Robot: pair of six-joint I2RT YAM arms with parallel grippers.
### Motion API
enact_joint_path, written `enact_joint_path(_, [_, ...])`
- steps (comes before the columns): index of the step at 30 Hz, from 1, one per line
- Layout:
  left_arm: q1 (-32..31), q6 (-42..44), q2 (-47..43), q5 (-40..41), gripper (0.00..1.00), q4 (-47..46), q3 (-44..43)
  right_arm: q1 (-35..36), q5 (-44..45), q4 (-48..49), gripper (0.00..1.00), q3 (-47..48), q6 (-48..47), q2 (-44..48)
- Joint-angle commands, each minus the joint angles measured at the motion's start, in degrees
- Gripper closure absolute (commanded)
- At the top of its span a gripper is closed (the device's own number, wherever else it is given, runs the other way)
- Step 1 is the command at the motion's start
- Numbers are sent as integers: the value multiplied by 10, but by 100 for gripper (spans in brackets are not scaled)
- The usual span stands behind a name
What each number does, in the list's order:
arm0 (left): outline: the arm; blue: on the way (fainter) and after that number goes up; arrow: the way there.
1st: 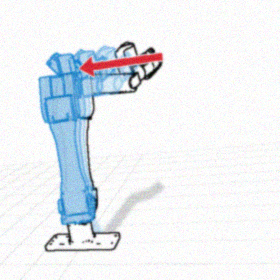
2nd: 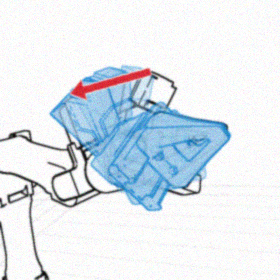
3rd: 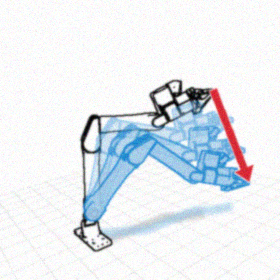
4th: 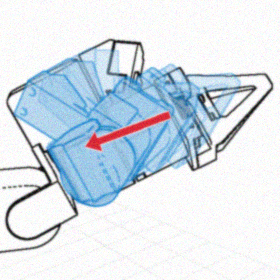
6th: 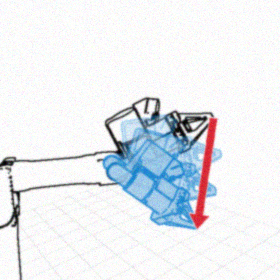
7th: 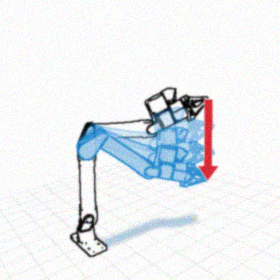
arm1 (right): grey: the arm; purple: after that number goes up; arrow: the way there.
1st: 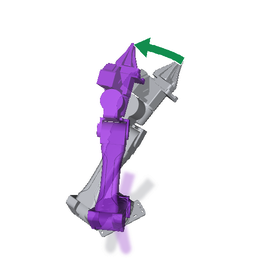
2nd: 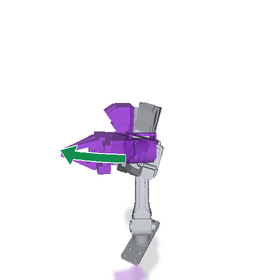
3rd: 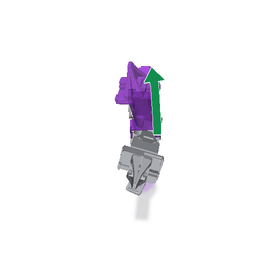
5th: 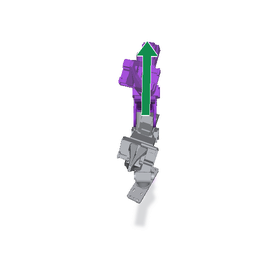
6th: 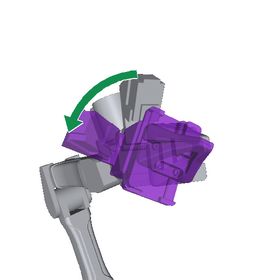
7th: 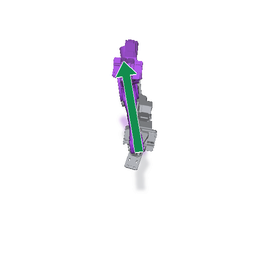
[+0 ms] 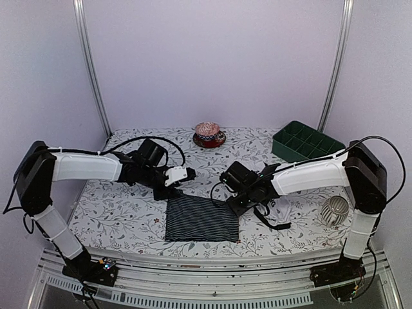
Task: Roll the underwear
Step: Smooth out the underwear at the center of the board.
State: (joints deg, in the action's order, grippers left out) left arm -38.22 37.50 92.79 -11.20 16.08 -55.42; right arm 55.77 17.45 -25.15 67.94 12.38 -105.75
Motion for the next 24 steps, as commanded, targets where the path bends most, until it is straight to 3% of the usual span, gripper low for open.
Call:
enact_joint_path(1, [15, -26, 58, 16, 66, -42, -25, -2, 38, -10, 86, 9, 17, -43])
enact_joint_path(7, [17, -31, 112, 61, 80, -47, -32, -2, 39, -13, 90, -2, 26, -52])
enact_joint_path(18, [32, -21, 130, 143, 82, -57, -4, -8, 62, -13, 94, -23, 12, -42])
enact_joint_path(22, [33, -24, 125, 136, 70, -52, -19, -8, 44, -6, 94, -10, -12, -36])
enact_joint_path(24, [32, -29, 120, 129, 59, -41, -43, -7, 42, -15, 89, 8, -27, -31])
